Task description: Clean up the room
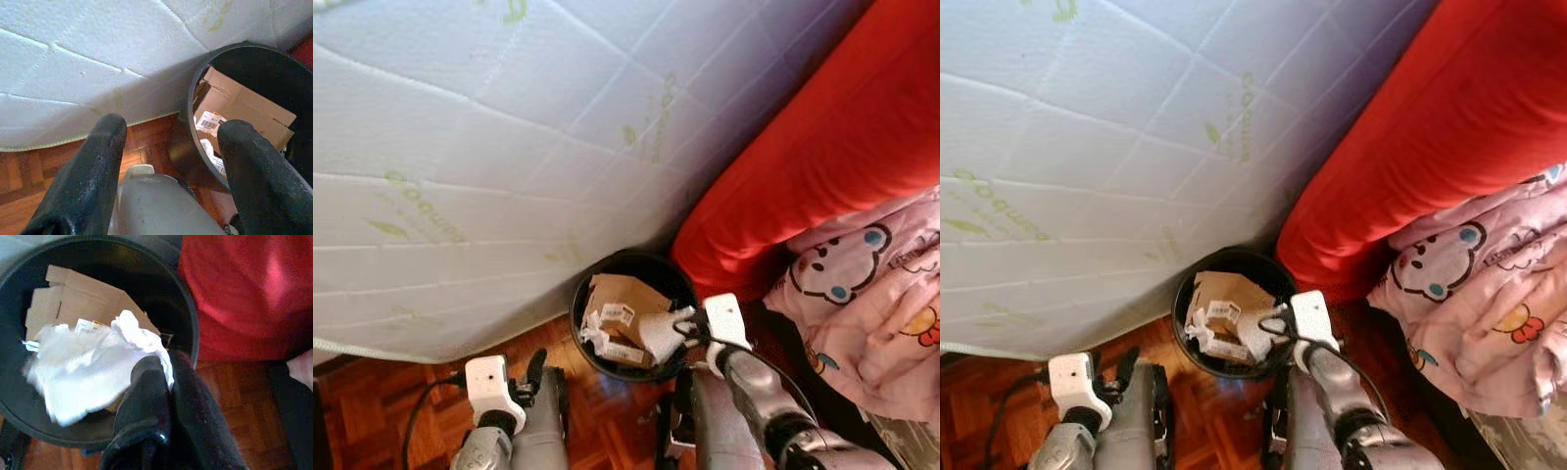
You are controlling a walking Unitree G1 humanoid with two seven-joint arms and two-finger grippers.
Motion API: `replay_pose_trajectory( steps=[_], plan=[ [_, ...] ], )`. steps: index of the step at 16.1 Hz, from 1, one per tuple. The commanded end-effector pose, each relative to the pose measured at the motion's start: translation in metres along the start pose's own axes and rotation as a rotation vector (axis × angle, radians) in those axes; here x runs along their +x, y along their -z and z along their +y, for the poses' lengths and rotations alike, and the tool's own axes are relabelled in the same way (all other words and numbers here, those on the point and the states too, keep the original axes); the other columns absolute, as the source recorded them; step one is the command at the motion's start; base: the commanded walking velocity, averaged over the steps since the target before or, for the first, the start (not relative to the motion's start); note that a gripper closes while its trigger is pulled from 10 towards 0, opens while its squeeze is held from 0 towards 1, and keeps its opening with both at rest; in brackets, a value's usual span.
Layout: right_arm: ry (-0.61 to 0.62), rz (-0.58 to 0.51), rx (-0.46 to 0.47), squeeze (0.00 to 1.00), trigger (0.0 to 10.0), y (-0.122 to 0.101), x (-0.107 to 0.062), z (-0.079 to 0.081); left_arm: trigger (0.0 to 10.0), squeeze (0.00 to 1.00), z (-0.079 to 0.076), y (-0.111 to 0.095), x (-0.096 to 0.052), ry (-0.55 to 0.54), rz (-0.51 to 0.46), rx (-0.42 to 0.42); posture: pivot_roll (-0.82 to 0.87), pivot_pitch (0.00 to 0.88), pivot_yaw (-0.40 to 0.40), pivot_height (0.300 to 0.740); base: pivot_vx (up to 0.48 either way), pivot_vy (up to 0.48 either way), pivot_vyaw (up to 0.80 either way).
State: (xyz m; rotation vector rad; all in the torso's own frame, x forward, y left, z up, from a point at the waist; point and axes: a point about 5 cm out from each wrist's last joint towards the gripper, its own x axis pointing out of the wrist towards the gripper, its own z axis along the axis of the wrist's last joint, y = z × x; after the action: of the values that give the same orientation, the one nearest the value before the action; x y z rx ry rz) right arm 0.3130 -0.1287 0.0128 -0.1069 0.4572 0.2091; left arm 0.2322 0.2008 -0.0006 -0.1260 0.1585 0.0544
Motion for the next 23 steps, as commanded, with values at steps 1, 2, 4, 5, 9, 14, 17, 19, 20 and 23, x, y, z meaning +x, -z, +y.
replay_pose_trajectory(
  steps=[1, 2, 4, 5, 9, 14, 17, 19, 20, 23],
  plan=[
    [0.011, 0.032, 0.029, 0.00, 10.0, 0.012, -0.003, 0.001, 10.0, 0.00, 0.001, 0.011, -0.011, -0.020, 0.051, -0.021, 0.23, 0.436, -0.075, 0.630, 0.000, 0.000, 0.00],
    [0.022, 0.000, 0.051, 0.00, 10.0, 0.005, -0.002, 0.000, 10.0, 0.00, 0.000, 0.008, -0.013, -0.019, 0.041, -0.021, 0.23, 0.437, -0.077, 0.630, 0.000, 0.000, 0.00],
    [0.039, -0.023, 0.067, 0.00, 10.0, -0.001, 0.000, -0.002, 10.0, 0.00, -0.002, 0.005, -0.014, -0.018, 0.032, -0.021, 0.23, 0.440, -0.077, 0.630, 0.000, 0.000, 0.00],
    [0.058, -0.043, 0.068, 0.00, 10.0, -0.005, 0.001, -0.004, 10.0, 0.00, -0.005, 0.001, -0.014, -0.016, 0.023, -0.021, 0.23, 0.439, -0.079, 0.630, 0.000, 0.000, 0.00],
    [0.087, -0.100, 0.110, 0.00, 10.0, -0.018, 0.003, -0.008, 10.0, 0.00, -0.008, -0.008, -0.013, -0.016, 0.009, -0.025, 0.23, 0.439, -0.078, 0.630, 0.000, 0.000, 0.00],
    [0.042, -0.167, 0.183, 0.00, 10.0, -0.033, 0.005, -0.004, 10.0, 0.00, -0.009, -0.045, -0.001, 0.012, -0.125, 0.035, 0.23, 0.436, -0.079, 0.630, 0.000, 0.000, 0.00],
    [-0.022, -0.147, 0.179, 0.00, 10.0, -0.025, 0.004, 0.005, 10.0, 0.00, -0.019, -0.076, 0.011, 0.068, -0.229, 0.092, 0.23, 0.433, -0.082, 0.630, 0.000, 0.000, 0.00],
    [-0.036, -0.136, 0.159, 0.00, 10.0, -0.019, 0.003, 0.008, 10.0, 0.00, -0.023, -0.085, 0.013, 0.080, -0.268, 0.092, 0.23, 0.433, -0.082, 0.630, 0.000, 0.000, 0.00],
    [-0.034, -0.127, 0.154, 0.00, 10.0, -0.015, 0.002, 0.007, 10.0, 0.00, -0.025, -0.094, 0.013, 0.082, -0.296, 0.088, 0.23, 0.435, -0.083, 0.630, 0.000, 0.000, 0.00],
    [-0.024, -0.131, 0.166, 0.00, 10.0, -0.012, 0.000, 0.006, 10.0, 0.00, -0.025, -0.098, 0.011, 0.088, -0.302, 0.094, 0.23, 0.436, -0.083, 0.630, 0.000, 0.000, 0.00]
  ],
)
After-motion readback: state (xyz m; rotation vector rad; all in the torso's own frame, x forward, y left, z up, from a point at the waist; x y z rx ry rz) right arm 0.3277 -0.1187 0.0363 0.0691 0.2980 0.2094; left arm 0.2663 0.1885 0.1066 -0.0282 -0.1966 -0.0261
